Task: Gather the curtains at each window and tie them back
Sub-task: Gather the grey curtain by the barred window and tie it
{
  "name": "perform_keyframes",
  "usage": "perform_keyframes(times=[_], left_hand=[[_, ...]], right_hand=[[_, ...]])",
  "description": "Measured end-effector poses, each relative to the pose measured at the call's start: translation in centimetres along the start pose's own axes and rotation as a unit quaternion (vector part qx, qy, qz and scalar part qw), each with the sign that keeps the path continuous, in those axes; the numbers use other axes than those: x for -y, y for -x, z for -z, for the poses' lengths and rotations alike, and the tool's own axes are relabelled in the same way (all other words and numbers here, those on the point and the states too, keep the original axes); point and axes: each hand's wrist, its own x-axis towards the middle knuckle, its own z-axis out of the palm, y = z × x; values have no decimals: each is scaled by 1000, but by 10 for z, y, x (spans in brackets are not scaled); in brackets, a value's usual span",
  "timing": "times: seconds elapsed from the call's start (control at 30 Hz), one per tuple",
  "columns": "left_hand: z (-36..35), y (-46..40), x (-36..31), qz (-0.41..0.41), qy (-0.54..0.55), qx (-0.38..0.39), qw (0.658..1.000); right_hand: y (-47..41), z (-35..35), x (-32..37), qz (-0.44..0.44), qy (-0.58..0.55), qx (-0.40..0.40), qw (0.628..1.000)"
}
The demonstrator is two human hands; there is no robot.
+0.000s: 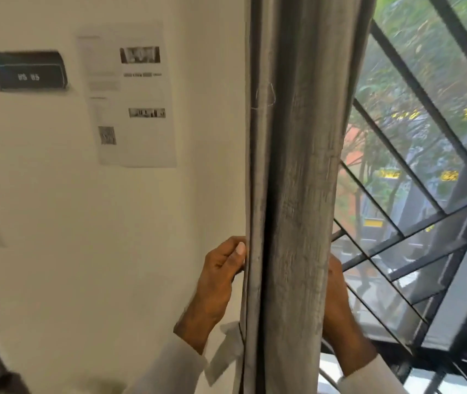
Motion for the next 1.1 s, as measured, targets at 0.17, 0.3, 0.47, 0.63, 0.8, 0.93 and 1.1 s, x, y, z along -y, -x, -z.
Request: perform_keyframes(times=[0.17,0.3,0.47,0.63,0.8,0.93,1.1], left_hand=[[2,12,-1,-15,-57,-24,998],[9,10,1,-6,-49,-41,998],[23,2,15,29,-65,-1,997],[28,0,29,5,-125,44,991],[43,-3,35,-35,-129,50,990],[52,4,41,-51,-147,50,987],[60,11,46,-67,-202,19,977]], right_hand=[[2,9,-12,77,-24,3,997],[-3,12,-23,91,-30,-15,995],[-2,12,-37,60,-29,-80,995],[17,-1,-45,79,36,-91,992],[23,3,-53,34,164,-274,947],[51,-26,-47,196,244,-309,898],[69,-58,-72,240,317,-135,907]])
